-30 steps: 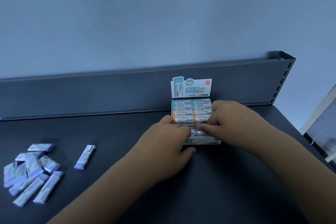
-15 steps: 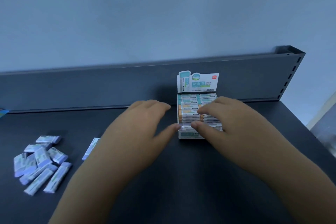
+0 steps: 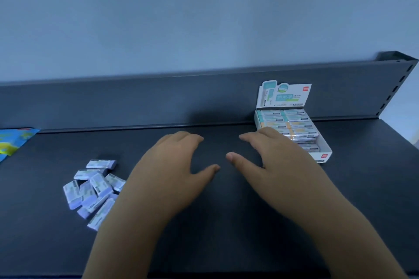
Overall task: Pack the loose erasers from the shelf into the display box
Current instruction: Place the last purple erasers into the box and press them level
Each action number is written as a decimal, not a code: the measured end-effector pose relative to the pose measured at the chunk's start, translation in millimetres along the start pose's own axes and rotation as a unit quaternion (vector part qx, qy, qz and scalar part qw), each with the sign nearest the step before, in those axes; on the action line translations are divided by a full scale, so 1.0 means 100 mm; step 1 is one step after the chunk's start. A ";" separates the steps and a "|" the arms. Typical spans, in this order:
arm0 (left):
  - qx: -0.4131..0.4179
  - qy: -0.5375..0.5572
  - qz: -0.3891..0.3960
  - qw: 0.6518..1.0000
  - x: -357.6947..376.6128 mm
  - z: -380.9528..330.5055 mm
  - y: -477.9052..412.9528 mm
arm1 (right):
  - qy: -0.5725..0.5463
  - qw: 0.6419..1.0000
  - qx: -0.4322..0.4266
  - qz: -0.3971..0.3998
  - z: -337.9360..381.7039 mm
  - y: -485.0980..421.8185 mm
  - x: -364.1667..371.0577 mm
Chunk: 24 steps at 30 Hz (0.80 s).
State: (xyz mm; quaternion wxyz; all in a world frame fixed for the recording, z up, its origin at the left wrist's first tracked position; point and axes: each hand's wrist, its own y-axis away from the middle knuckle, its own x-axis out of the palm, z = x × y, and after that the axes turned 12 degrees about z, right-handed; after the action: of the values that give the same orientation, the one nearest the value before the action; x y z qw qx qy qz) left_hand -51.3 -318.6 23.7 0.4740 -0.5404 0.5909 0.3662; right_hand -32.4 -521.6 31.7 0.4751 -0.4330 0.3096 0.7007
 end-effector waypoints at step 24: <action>-0.061 0.020 0.031 0.997 0.01 0.22 0.14 | -0.075 0.994 -0.078 0.025 0.15 -0.07 0.13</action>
State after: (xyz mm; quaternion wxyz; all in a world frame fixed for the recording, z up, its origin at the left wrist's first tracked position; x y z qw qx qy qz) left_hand -61.4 -296.2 15.4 0.4167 -0.5572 0.5931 0.4051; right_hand -32.6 -501.7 26.2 0.4439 -0.4068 0.2281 0.7652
